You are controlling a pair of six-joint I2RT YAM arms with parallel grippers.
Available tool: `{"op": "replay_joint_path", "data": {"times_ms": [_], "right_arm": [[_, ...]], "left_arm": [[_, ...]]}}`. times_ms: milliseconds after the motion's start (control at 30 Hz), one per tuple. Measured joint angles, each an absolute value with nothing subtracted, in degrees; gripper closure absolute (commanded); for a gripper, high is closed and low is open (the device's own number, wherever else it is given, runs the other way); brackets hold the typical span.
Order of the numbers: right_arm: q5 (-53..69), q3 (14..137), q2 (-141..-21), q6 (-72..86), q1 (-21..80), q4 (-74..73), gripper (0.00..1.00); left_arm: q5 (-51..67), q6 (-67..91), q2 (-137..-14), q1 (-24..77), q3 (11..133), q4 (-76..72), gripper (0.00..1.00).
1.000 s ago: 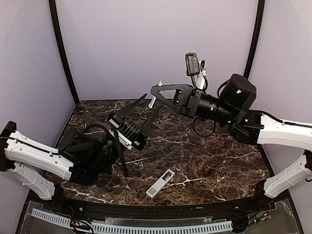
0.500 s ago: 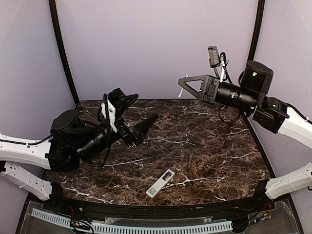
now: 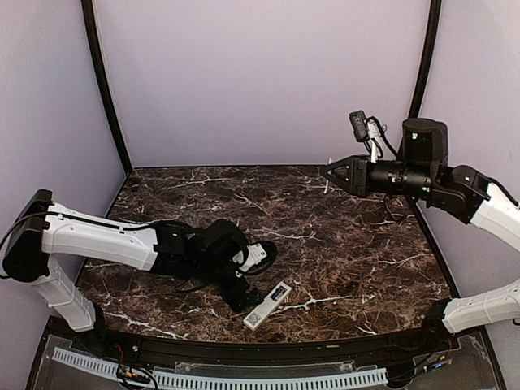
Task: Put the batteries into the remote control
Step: Adjust the remote control without the battery cover at the center of the board.
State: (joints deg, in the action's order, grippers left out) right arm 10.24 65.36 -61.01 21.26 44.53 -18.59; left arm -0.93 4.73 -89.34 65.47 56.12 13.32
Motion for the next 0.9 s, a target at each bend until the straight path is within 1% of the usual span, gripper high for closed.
{"op": "replay_joint_path", "data": {"times_ms": [33, 133, 400, 467, 567, 633, 667, 700, 733, 900], "right_arm": [[10.2, 65.0, -61.0, 21.2, 44.5, -19.0, 0.98], [10.2, 64.1, -61.0, 21.2, 44.5, -19.9, 0.98], [9.9, 62.7, -60.4, 21.2, 44.4, -20.5, 0.95], [9.6, 62.6, -60.4, 21.2, 44.4, -20.6, 0.95], [9.4, 62.6, -60.4, 21.2, 44.4, -20.6, 0.95], [9.4, 62.6, -60.4, 21.2, 44.4, -20.6, 0.95], [9.4, 62.6, -60.4, 21.2, 44.4, -20.6, 0.95], [9.4, 62.6, -60.5, 21.2, 44.4, -20.6, 0.95], [9.4, 62.6, -60.5, 21.2, 44.4, -20.6, 0.95], [9.4, 62.6, -60.5, 21.3, 44.4, -20.6, 0.95]], "left_arm": [[0.4, 4.7, -91.4, 65.5, 56.8, 14.9, 0.02], [3.2, 4.6, -95.5, 65.5, 58.1, 17.8, 0.01], [8.1, 3.0, -98.4, 66.4, 59.3, 19.1, 0.01], [8.2, 2.3, -99.4, 67.4, 59.9, 19.4, 0.03], [7.3, 1.6, -101.2, 68.3, 60.3, 19.7, 0.09], [6.1, 0.7, -102.3, 68.5, 60.5, 20.1, 0.15], [5.3, 0.2, -102.8, 68.5, 60.6, 20.3, 0.22], [4.7, -0.3, -103.0, 68.5, 60.7, 20.3, 0.25], [3.9, -0.8, -103.2, 68.5, 60.9, 20.3, 0.31], [2.6, -2.9, -104.4, 68.5, 61.9, 20.5, 0.48]]}}
